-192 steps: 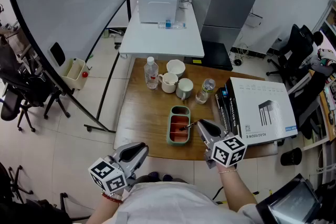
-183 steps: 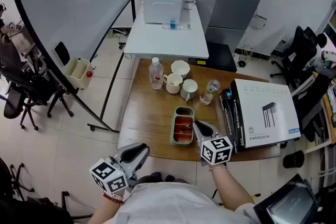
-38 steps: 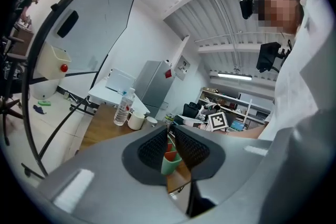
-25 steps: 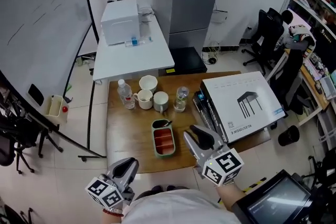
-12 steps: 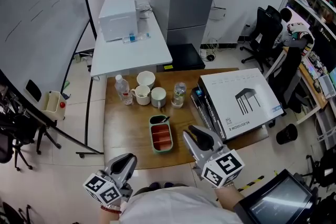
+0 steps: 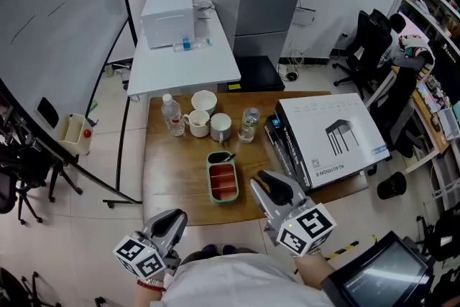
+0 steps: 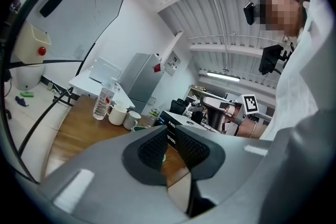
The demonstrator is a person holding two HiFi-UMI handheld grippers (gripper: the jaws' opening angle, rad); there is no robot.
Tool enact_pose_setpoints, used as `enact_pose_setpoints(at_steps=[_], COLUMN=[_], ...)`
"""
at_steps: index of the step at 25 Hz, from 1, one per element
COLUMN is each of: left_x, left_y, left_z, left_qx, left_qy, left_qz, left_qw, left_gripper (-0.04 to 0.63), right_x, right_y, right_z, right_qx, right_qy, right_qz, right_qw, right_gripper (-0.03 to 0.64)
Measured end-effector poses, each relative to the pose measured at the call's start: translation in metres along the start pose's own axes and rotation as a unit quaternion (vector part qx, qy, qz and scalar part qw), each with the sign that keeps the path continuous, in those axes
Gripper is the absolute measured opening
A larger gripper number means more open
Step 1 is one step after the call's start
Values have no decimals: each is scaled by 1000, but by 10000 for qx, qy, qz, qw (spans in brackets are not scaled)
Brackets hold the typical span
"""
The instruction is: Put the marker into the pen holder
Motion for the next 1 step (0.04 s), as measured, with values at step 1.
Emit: enact_pose_setpoints(at_steps=[1], left_x=[1], left_y=[0], left_z=[1], left_qx=[-15], left_qy=[5], left_qz=[21], left_qw=[10000], left_gripper=[49], right_x=[-2], right_y=[-1], right_z=[0], right_qx=[4], right_qy=[-8], right_qz=[-25], right_qw=[10000], right_gripper=[71])
Point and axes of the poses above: the fingertips, and each gripper's own axes: y backward along the fingers, x to its right, z out of its underside, the point moved 8 cm from there along y, backward along the fingers, and after that the axes turned 2 degrees about z, right-handed, at the moved point
